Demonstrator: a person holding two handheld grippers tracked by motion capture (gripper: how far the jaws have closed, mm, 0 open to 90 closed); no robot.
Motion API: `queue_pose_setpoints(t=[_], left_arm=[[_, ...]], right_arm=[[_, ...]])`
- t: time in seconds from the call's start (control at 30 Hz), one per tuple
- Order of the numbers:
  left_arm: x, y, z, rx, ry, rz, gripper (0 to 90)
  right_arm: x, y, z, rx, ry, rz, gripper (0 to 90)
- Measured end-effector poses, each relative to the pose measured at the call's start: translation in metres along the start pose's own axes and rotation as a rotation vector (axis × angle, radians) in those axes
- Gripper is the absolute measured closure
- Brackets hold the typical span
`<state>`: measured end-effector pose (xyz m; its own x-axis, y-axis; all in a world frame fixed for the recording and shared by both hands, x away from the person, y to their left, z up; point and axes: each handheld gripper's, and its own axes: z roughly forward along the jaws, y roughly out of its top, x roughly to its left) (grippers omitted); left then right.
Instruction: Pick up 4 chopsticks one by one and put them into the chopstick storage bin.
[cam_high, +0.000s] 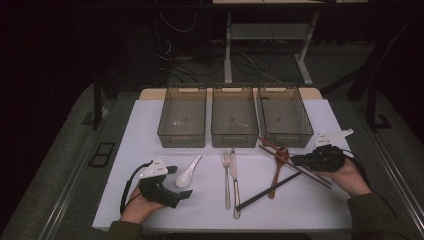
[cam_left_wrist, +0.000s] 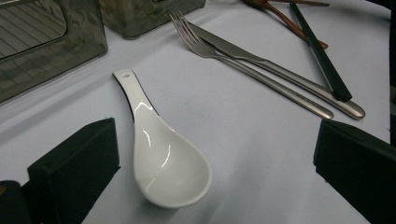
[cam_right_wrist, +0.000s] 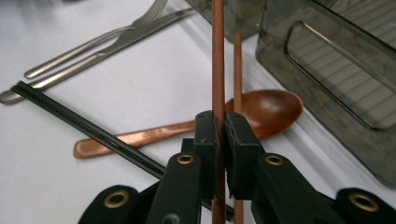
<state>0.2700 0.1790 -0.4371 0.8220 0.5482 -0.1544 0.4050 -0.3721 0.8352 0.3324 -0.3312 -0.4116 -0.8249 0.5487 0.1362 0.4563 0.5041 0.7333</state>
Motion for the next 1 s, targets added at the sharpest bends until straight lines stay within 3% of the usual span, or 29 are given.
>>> queue_pose_setpoints(t=[0.47, 1.0], left_arm=[[-0.001, 0.002, 0.001, -0.003, -0.006, 0.002, 0.0], [-0.001, 0.002, 0.001, -0.013, -0.005, -0.001, 0.0]], right_arm=[[0.013, 0.021, 0.010, -0.031, 0.019, 0.001, 83.9], [0.019, 0.040, 0.020, -0.070, 0.034, 0.011, 83.9]])
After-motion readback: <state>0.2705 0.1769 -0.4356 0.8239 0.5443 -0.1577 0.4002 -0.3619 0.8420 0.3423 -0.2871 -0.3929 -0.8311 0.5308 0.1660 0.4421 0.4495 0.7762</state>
